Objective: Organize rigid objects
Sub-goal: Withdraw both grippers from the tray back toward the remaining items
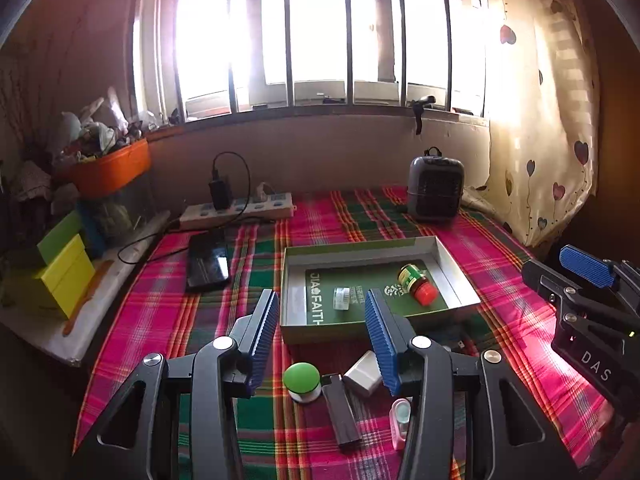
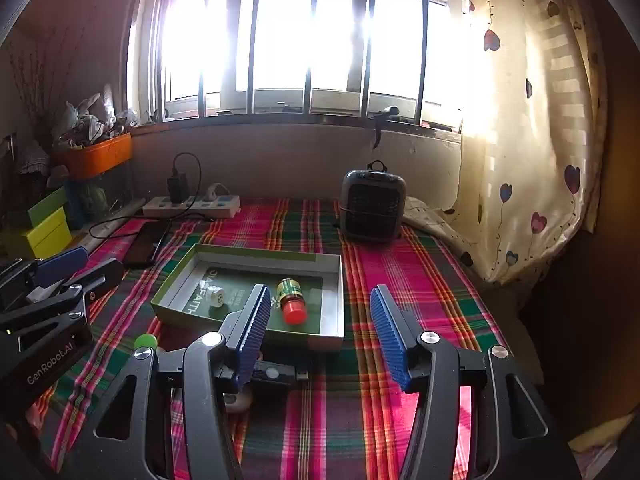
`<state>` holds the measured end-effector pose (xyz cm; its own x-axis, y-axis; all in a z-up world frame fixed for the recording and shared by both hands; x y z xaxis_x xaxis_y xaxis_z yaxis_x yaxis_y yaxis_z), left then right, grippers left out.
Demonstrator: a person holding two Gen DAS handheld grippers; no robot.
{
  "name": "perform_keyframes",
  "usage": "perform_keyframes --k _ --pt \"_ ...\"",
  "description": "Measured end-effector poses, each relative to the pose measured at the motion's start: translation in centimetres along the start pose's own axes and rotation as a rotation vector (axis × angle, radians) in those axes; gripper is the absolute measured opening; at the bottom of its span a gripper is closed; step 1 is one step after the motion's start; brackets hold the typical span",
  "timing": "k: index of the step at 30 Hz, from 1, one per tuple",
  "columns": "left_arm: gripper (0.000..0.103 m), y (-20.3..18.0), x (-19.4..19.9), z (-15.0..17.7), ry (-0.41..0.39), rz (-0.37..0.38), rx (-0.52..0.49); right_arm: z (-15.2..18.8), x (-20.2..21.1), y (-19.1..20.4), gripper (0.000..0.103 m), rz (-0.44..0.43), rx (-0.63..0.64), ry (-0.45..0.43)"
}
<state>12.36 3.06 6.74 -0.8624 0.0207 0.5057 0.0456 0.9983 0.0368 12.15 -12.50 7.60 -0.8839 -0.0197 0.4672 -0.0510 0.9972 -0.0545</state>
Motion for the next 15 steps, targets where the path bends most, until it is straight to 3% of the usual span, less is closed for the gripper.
perform_keyframes --k 7,11,15 --pt "0.044 3.1 -1.5 5.7 0.111 0.039 0.082 3.3 -1.4 -0.2 0.053 -0.037 -0.005 0.071" --pt "0.044 3.7 -2.9 9.2 0.204 0.086 0.132 5.5 -2.0 0.6 0.053 -0.102 -0.003 0.113" --pt "0.044 3.5 -3.6 10.8 0.246 0.152 0.186 8.0 -3.2 2.1 0.053 -0.184 -0.012 0.19"
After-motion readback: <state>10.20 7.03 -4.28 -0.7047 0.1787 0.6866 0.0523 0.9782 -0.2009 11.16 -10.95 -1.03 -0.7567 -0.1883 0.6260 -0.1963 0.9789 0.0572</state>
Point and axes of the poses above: each gripper's, at about its wrist camera, not at the fingertips, and x roughly against the way its jaws point, y to its left, z to its underside, the point moved 10 cm from there along -x, roughly the way its jaws point, and after that the axes turned 2 degrees about -y, right-handed, at the moved point
